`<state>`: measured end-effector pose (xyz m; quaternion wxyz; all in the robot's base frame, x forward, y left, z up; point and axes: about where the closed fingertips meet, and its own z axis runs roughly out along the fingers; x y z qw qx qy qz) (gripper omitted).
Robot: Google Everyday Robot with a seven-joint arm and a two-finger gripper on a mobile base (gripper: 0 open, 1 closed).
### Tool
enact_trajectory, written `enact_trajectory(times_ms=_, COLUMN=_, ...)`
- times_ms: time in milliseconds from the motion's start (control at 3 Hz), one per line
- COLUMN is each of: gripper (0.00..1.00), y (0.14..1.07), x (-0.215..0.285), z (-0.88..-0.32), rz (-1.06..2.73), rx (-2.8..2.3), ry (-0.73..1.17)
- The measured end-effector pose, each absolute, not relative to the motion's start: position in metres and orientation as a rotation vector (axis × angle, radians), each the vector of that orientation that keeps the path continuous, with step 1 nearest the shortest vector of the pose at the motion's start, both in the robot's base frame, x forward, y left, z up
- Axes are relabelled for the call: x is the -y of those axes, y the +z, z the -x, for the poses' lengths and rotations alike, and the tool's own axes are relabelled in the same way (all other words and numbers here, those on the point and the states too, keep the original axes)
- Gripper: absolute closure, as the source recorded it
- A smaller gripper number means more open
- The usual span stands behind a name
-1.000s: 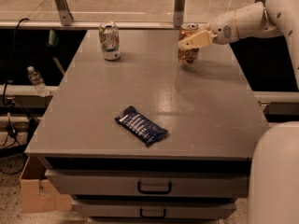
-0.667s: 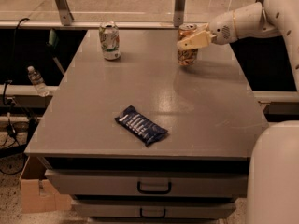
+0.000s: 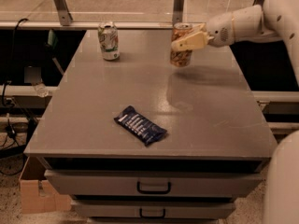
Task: Move orange can near rxbar blueberry
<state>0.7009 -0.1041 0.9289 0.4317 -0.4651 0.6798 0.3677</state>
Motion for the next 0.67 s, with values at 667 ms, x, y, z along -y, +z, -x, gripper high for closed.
enact_trajectory(times_ms=667, gripper=1.00, y=0.916, x=0.038, z=-0.610, rz=1.277, rx=-1.541, ry=1.108)
